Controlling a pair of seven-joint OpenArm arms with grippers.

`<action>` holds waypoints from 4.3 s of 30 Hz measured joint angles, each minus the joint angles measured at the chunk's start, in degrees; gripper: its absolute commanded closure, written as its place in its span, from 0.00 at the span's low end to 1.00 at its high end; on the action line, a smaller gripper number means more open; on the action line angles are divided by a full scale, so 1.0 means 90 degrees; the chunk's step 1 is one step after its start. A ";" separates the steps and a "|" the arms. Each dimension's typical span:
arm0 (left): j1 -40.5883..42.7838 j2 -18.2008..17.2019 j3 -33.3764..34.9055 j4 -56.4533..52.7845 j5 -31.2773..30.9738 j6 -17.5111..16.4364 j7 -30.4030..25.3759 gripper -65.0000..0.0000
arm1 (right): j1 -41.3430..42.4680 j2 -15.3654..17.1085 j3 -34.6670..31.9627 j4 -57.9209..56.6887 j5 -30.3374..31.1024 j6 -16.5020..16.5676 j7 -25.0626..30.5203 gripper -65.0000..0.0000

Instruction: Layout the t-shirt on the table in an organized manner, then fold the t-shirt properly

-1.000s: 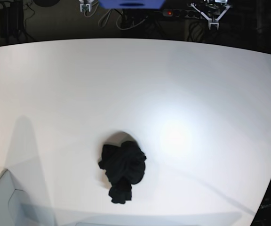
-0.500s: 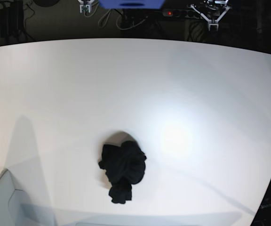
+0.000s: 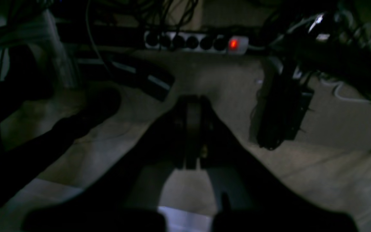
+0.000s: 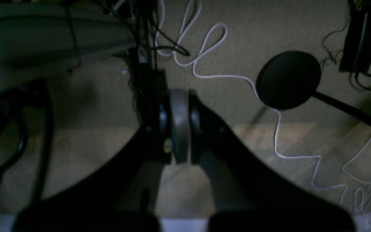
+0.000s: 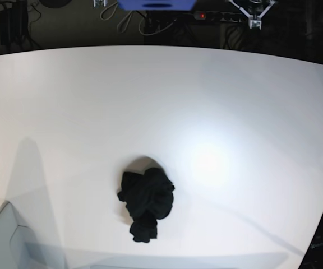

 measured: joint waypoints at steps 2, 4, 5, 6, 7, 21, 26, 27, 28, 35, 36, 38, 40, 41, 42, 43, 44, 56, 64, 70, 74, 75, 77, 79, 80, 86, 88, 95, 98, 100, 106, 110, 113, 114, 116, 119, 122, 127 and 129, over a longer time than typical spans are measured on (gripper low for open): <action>0.0386 -0.0121 -0.0019 0.0585 -0.0010 0.0036 0.0022 1.00 | -0.0311 0.0002 -0.0007 0.0408 0.0000 0.0000 0.0051 1.00; 0.0758 -0.0226 -0.0024 0.1270 -0.0005 0.0041 0.0034 1.00 | -0.0636 0.0000 -0.0010 0.0952 0.0000 0.0000 0.0051 1.00; 0.0930 -0.0274 -0.0022 0.1625 -0.0029 0.0041 0.0017 1.00 | -0.0782 -0.0002 -0.0010 0.1246 0.0010 0.0000 0.0036 1.00; 0.1134 -0.0328 -0.0019 0.1991 -0.0182 0.0010 -0.0017 1.00 | -0.0940 -0.0002 -0.0005 0.1566 0.0022 0.0002 0.0063 1.00; 0.1316 -0.0389 -0.0015 0.2353 -0.0425 -0.0005 -0.0005 1.00 | -0.1090 0.0000 0.0002 0.1885 0.0024 0.0000 0.0056 1.00; 0.2705 -0.1576 -0.0092 0.6042 -0.2021 0.0061 0.0648 1.00 | -0.2489 0.0063 0.0226 0.5401 0.0022 0.0046 -0.0010 1.00; 0.2994 -0.1343 -0.0865 0.6635 -0.1999 0.0097 0.0673 1.00 | -0.2562 0.0066 0.0306 0.5702 0.0022 0.0044 -0.0027 1.00; 0.3016 -0.1265 -0.1008 0.6734 -0.1996 0.0083 0.0627 1.00 | -0.2560 0.0058 0.0308 0.5724 0.0022 0.0046 -0.0007 1.00; 0.3036 -0.1236 -0.1124 0.6798 -0.1999 0.0024 0.0641 1.00 | -0.2548 0.0053 0.0318 0.5729 0.0022 0.0046 -0.0010 1.00; 0.3099 -0.1209 -0.1472 0.6880 -0.1996 0.0041 0.0661 1.00 | -0.2548 0.0053 0.0323 0.5727 0.0022 0.0046 -0.0010 1.00; 0.3096 -0.1209 -0.1472 0.6880 -0.1996 0.0041 0.0661 1.00 | -0.2548 0.0053 0.0323 0.5727 0.0022 0.0046 -0.0005 1.00; 0.3099 -0.1207 -0.1472 0.6880 -0.1999 0.0041 0.0663 1.00 | -0.2548 0.0056 0.0325 0.5741 0.0022 0.0046 -0.0010 1.00; 0.3096 -0.1205 -0.1472 0.6880 -0.2001 0.0041 0.0661 1.00 | -0.2550 0.0056 0.0323 0.5904 0.0022 0.0044 -0.0087 1.00; 0.3087 -0.1205 -0.1472 0.6880 -0.2004 0.0041 0.0663 1.00 | -0.2550 0.0056 0.0323 0.6030 0.0022 0.0046 -0.0078 1.00; 0.3082 -0.1205 -0.1472 0.6880 -0.2004 0.0044 0.0663 1.00 | -0.2545 0.0056 0.0323 0.6176 0.0024 0.0044 -0.0039 1.00; 0.3077 -0.1207 -0.1472 0.6880 -0.2004 0.0041 0.0661 1.00 | -0.2545 0.0056 0.0323 0.6295 0.0019 0.0044 -0.0010 1.00; 0.3062 -0.1205 -0.1472 0.6880 -0.2004 0.0044 0.0661 1.00 | -0.2545 0.0056 0.0323 0.6409 0.0022 0.0046 -0.0019 1.00; 0.2674 -0.1205 -0.1474 0.7851 -0.2021 0.0066 0.0699 1.00 | -0.2195 0.0056 0.0294 0.7359 0.0022 0.0046 -0.0078 1.00; 0.2057 -0.1192 -0.1472 0.8046 -0.2030 0.0066 0.0709 0.93 | -0.0709 0.0053 0.0282 0.7936 0.0019 0.0046 -0.1739 0.84; 0.1603 -0.1027 -0.1518 0.8043 -0.2050 0.0085 0.0709 0.56 | 0.1362 0.0053 0.0282 0.7944 0.0024 0.0058 -0.3320 0.61; 0.1358 -0.0707 -0.1960 0.8041 -0.2045 0.0097 0.0687 0.52 | 0.2674 0.0058 -0.0330 0.7626 0.0012 0.0049 -0.4320 0.52; 0.1292 -0.0639 -0.2059 0.8041 -0.2045 0.0092 0.0712 0.52 | 0.3021 0.0053 -0.0505 0.7429 0.0046 0.0051 -0.4357 0.50; 0.1185 -0.0539 -0.2166 0.8041 -0.2045 0.0063 0.0709 0.52 | 0.3640 -0.0080 -0.0716 0.6802 0.0027 0.0046 -0.4384 0.46; 0.1112 -0.0561 -0.2261 0.8041 -0.2045 0.0056 0.0729 0.52 | 0.4070 -0.0335 -0.0760 0.6125 0.0027 0.0049 -0.4447 0.44; 0.1100 -0.0563 -0.2346 0.8043 -0.2042 0.0061 0.0709 0.52 | 0.4240 -0.0389 -0.0801 0.5792 0.0053 0.0063 -0.4454 0.44; 0.1185 -0.0537 -0.2696 0.8034 -0.2042 0.0080 0.0750 0.52 | 0.5353 -0.0612 -0.0780 0.3823 0.0002 0.0046 -0.4231 0.44; 0.1214 -0.0551 -0.2781 0.8043 -0.2045 0.0063 0.0697 0.52 | 0.5435 -0.0614 -0.0792 0.3580 0.0022 0.0046 -0.3730 0.44; 0.1336 -0.0537 -0.2812 0.8038 -0.2040 0.0087 0.0709 0.52 | 0.5661 -0.0612 -0.0789 0.2572 0.0024 0.0044 -0.2919 0.41; 0.1333 -0.0537 -0.2812 0.8038 -0.2040 0.0087 0.0712 0.52 | 0.5746 -0.0614 -0.0792 0.2166 0.0022 0.0046 -0.2688 0.41; 0.1316 -0.0537 -0.2810 0.8034 -0.2040 0.0087 0.0712 0.52 | 0.5768 -0.0612 -0.0789 0.1928 0.0024 0.0044 -0.2523 0.42; 0.1258 -0.0534 -0.2805 0.7992 -0.2042 0.0087 0.0712 0.52 | 0.5816 -0.0617 -0.0792 0.1605 0.0032 0.0046 -0.2387 0.73; 0.0988 -0.0425 -0.2807 0.7953 -0.2045 0.0095 0.0702 0.52 | 0.5778 -0.0612 -0.0784 0.1562 0.0022 0.0044 -0.2407 1.00; 0.0578 -0.0185 -0.2749 0.7927 -0.2047 0.0080 0.0767 0.52 | 0.5537 -0.0617 -0.0787 0.2030 0.0019 0.0044 -0.2446 1.00; 0.0389 -0.0160 -0.2611 0.7919 -0.1999 0.0104 0.0763 0.52 | 0.5387 -0.0614 -0.0787 0.2312 0.0027 0.0041 -0.2484 1.00; -0.0068 -0.0148 -0.2290 0.7915 -0.1999 0.0124 0.0741 0.52 | 0.5042 -0.0612 -0.0799 0.2905 0.0015 0.0039 -0.2494 1.00; -0.0648 -0.0146 -0.1797 0.7970 -0.1999 0.0085 0.1178 0.52 | 0.4600 -0.0561 -0.1132 0.3847 -0.0007 -0.0002 -0.2630 1.00; -0.1200 -0.0129 -0.1530 0.7970 -0.2008 0.0109 0.1911 0.52 | 0.4318 -0.0571 -0.1421 0.4677 0.0022 0.0039 -0.2572 1.00; -0.1870 -0.0146 -0.1173 0.7956 -0.2021 0.0085 0.2535 0.52 | 0.3861 -0.0583 -0.1664 0.5338 -0.0005 0.0044 -0.2584 1.00; -0.1790 -0.0146 -0.1137 0.7953 -0.2016 0.0085 0.2667 0.52 | 0.3723 -0.0578 -0.1664 0.5379 -0.0007 0.0044 -0.2594 1.00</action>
